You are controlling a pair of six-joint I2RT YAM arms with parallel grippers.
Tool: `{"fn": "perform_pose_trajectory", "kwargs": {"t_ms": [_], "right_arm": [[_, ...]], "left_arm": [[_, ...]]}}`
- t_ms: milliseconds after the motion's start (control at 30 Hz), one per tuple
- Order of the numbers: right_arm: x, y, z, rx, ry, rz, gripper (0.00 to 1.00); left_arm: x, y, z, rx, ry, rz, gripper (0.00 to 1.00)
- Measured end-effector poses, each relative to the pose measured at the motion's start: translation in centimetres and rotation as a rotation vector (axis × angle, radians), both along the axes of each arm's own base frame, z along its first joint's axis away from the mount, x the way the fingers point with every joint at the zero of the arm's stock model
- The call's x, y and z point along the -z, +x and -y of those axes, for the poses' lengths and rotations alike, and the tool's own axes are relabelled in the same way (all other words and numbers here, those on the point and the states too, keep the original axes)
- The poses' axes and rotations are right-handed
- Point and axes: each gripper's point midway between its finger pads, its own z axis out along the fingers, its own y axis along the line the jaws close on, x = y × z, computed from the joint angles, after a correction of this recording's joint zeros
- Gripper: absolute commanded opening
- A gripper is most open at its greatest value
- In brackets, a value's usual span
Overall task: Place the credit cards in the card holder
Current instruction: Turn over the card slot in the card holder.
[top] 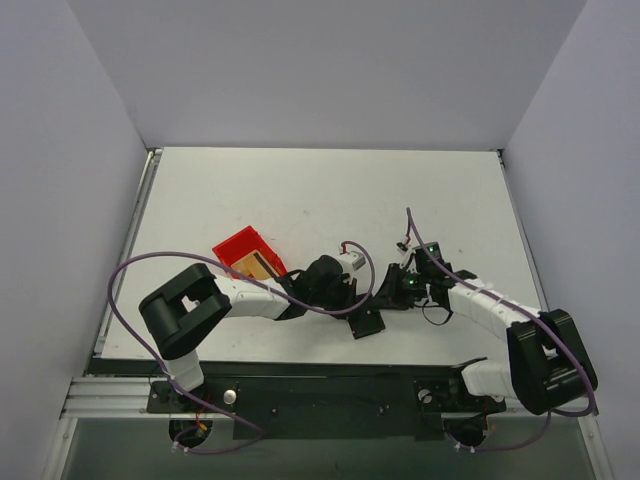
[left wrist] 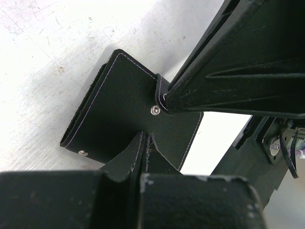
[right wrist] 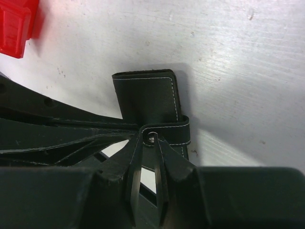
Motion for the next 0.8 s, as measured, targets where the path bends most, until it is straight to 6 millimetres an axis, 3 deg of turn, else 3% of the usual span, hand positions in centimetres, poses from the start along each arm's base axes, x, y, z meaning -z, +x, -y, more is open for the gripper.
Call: {"fn": "perform_pose_trajectory", "kwargs": {"t_ms": [800], "right_arm": [[0.4,0.44,-0.37,-0.027,-0.069,0.024,0.1]], "left_arm": [[0.02,-0.03,0.02,-0.005,-0.001,-0.008,0.0]]}}
